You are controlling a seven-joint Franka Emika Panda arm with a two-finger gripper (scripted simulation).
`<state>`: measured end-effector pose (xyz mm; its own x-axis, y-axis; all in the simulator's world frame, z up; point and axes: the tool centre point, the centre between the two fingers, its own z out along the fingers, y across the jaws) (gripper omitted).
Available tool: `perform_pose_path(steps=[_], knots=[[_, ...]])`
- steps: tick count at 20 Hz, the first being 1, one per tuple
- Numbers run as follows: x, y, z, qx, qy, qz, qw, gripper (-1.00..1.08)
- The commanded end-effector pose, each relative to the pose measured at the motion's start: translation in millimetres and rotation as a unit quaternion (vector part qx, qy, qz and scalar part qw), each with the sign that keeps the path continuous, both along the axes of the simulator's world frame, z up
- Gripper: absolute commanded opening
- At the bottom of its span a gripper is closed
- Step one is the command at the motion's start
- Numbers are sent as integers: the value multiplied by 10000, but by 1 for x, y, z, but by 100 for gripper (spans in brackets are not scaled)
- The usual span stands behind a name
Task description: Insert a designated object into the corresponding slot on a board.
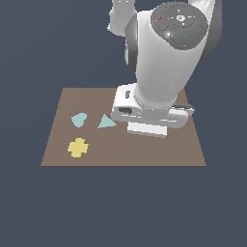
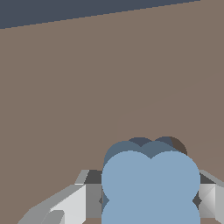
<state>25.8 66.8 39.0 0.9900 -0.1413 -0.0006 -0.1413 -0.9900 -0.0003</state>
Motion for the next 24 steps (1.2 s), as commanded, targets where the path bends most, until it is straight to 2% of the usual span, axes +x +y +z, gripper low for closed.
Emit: perform_pose_path(steps=[1,14,15,24], knots=[[-2,-6,1,2,-2,82,10000,-100],[-2,-12,-9,-5,5,129,9999,-100],[-2,-12,-9,-5,5,129,9999,100],[-2,-12,-9,-5,5,129,9999,100]])
